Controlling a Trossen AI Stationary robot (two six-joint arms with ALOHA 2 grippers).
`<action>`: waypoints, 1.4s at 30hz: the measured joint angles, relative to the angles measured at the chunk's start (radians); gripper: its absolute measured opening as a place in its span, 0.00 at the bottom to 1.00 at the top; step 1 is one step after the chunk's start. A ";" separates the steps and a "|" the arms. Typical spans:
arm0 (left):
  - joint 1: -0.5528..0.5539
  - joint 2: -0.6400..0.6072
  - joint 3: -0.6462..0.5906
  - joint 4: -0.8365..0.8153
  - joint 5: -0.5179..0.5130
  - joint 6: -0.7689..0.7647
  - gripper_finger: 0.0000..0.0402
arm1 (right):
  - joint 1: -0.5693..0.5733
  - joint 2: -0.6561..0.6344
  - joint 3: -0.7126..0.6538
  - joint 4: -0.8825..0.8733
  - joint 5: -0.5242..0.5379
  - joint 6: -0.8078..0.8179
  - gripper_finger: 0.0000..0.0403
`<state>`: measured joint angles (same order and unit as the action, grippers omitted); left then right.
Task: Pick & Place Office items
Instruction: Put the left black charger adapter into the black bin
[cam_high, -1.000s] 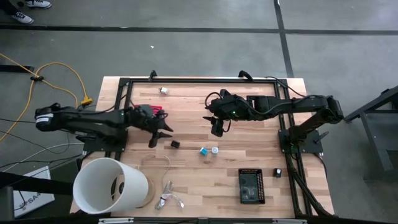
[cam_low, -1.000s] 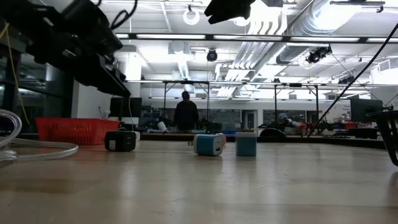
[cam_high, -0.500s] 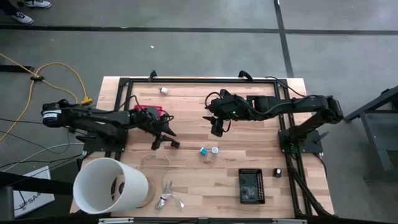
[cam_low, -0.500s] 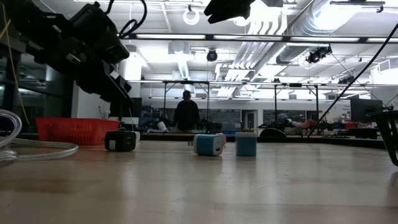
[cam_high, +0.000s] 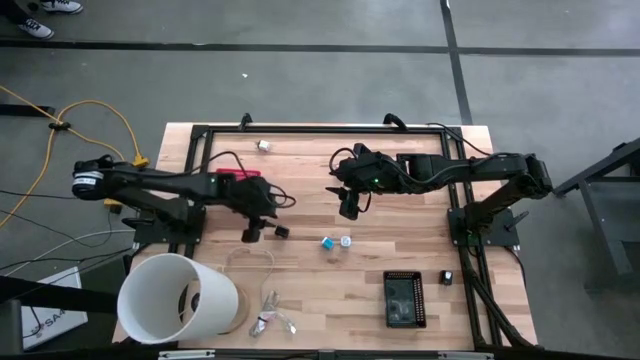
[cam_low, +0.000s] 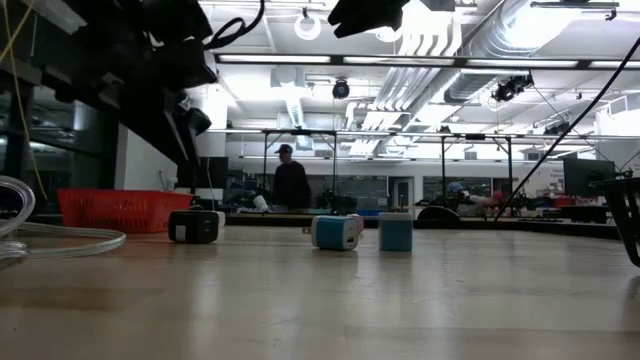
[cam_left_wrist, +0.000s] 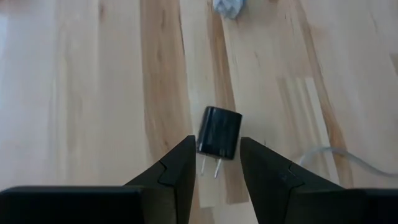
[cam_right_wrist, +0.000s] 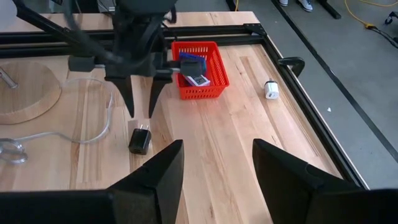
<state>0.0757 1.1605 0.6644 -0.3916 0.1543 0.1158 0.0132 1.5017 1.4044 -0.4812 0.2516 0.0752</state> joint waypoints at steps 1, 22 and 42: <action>-0.007 0.013 0.008 -0.006 0.000 0.000 0.30 | 0.000 0.000 0.000 0.000 0.000 0.000 0.44; -0.050 0.139 0.044 0.011 0.008 0.037 0.30 | 0.000 0.000 0.000 0.000 0.000 0.000 0.44; -0.044 0.184 0.044 0.023 -0.029 0.062 0.50 | 0.000 0.000 0.000 0.000 0.000 0.000 0.44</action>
<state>0.0315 1.3447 0.7086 -0.3685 0.1253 0.1783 0.0132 1.5017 1.4044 -0.4812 0.2516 0.0750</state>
